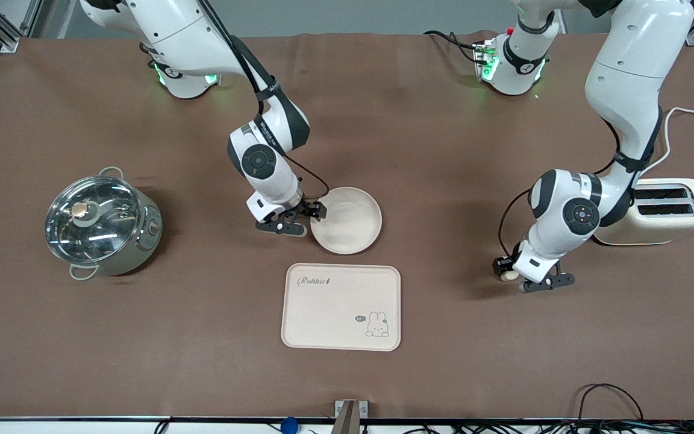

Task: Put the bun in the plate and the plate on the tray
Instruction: 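Grip the plate rim with the right gripper while the left gripper grasps the bun, then carry the cream bun with the left gripper over the white plate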

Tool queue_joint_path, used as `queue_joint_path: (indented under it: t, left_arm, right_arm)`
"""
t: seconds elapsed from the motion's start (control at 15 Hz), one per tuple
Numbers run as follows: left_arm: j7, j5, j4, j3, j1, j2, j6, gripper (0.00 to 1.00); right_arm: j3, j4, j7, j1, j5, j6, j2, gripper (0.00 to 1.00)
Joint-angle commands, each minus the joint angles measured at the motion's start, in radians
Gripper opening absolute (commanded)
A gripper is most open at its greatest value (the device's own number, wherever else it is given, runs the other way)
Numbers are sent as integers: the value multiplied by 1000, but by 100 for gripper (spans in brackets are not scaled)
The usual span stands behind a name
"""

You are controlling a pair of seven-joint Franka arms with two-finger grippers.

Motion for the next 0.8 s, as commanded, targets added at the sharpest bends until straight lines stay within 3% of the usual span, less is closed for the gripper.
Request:
queue_joint_path:
  t: [0.0, 0.33, 0.73]
  left_arm:
    - [-62, 27, 17, -10, -21, 3, -4, 44]
    - [-248, 27, 43, -11, -168, -60, -139, 43]
    - [-573, 13, 120, -11, -401, -39, -147, 44]
  right_arm:
    - [3, -5, 9, 2, 13, 20, 11, 100]
    - [3, -8, 9, -1, 13, 38, 25, 100]
    - [3, -3, 21, 3, 13, 40, 25, 100]
